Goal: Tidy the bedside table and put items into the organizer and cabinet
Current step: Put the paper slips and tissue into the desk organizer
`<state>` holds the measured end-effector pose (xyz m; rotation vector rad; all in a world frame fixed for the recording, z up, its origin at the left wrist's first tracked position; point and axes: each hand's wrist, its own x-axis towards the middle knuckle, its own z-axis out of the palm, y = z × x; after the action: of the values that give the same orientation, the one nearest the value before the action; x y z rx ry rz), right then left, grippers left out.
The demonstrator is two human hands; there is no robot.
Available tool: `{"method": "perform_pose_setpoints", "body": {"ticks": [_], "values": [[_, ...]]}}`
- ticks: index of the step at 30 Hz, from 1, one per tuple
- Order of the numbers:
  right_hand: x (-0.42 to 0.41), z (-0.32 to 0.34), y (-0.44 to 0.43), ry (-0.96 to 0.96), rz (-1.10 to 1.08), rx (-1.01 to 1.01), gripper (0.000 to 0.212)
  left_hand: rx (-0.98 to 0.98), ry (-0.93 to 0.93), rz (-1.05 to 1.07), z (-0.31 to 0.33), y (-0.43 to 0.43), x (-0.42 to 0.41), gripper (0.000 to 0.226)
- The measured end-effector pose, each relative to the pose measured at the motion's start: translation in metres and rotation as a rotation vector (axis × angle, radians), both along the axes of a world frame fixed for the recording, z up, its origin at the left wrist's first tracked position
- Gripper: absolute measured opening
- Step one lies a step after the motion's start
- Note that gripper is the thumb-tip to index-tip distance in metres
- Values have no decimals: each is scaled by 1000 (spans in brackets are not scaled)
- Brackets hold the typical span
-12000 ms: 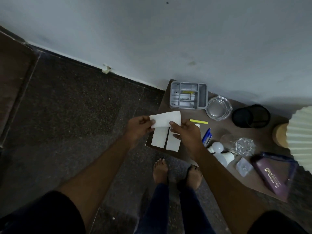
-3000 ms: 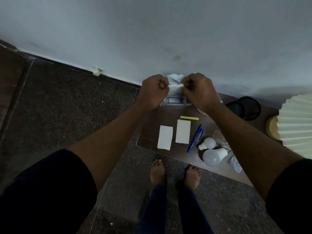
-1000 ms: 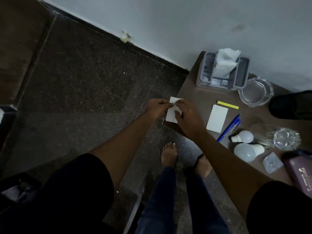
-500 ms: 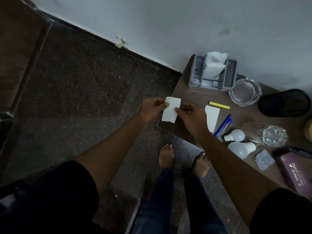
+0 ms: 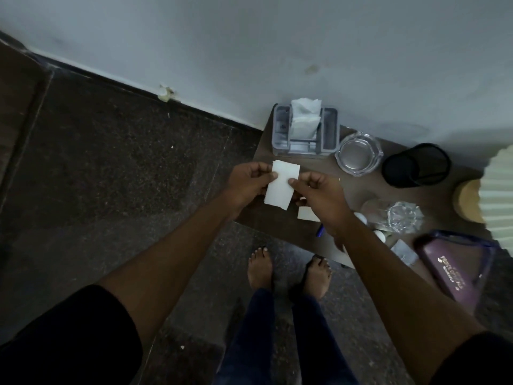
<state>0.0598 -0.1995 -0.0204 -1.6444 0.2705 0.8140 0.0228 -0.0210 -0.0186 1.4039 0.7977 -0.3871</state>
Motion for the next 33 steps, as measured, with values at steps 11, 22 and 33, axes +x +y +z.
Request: {"method": "perform_pose_setpoints", "body": {"ticks": [11, 22, 33], "values": [[30, 55, -31, -172, -282, -21, 19, 387, -323, -24, 42, -65, 30, 20], [62, 84, -33, -468, -135, -55, 41, 275, -365, 14, 86, -98, 73, 39], [86, 59, -27, -500, -51, -151, 46, 339, -319, -17, 59, -92, 101, 38]]}}
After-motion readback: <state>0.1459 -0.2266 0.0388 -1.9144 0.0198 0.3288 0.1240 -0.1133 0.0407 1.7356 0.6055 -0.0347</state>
